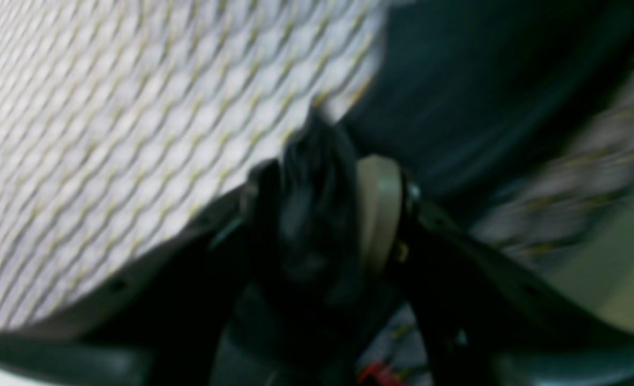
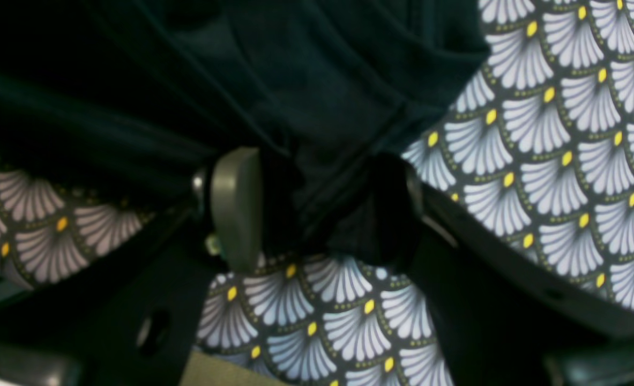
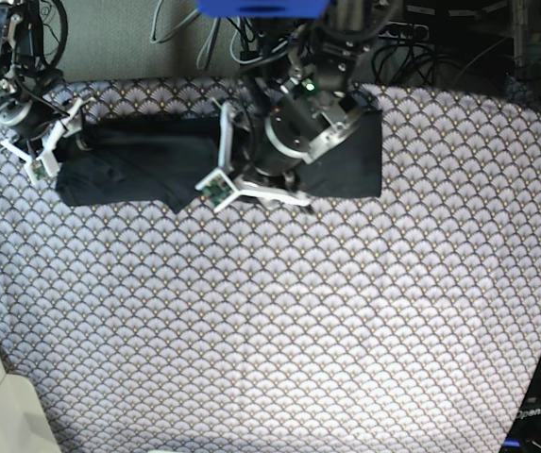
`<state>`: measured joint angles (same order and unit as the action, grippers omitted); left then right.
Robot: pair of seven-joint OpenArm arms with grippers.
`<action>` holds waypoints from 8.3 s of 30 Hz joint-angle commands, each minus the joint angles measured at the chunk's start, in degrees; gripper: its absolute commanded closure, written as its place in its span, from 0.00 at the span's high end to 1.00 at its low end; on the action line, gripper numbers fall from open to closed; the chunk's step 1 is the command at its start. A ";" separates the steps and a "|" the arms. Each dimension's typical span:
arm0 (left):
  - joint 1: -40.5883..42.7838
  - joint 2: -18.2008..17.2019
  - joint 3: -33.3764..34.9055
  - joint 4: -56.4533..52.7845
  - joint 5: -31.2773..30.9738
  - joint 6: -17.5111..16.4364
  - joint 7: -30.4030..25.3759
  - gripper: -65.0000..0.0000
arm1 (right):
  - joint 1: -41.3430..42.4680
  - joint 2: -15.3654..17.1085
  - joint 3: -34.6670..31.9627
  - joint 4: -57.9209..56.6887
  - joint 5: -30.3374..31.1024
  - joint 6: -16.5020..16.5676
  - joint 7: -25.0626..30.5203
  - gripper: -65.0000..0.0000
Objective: Fold the T-shirt properly
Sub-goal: 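Fold the strip's end with the left gripper over toward its middle, then grasp the strip's other end with the right gripper, then fold the strip's end with the right gripper over toward the left gripper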
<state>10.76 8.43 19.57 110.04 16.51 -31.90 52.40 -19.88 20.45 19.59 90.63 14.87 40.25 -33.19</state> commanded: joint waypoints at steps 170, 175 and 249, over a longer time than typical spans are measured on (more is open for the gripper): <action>0.88 -5.92 -28.06 -6.26 -2.84 0.47 5.75 0.00 | 7.79 5.36 -2.32 -11.29 42.14 -0.25 -19.51 0.48; 0.88 -5.92 -28.14 -6.17 -2.84 0.47 5.75 0.00 | 8.14 5.36 -2.41 -11.29 41.96 -0.25 -19.60 0.10; 0.80 -9.35 -55.48 -6.87 -3.46 0.21 5.58 0.00 | 11.66 -20.49 -23.95 16.40 32.55 -0.25 -41.58 0.00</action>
<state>11.84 -0.30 -35.68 102.00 12.97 -31.90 58.50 -8.80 0.14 -4.21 106.34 46.00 40.01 -75.81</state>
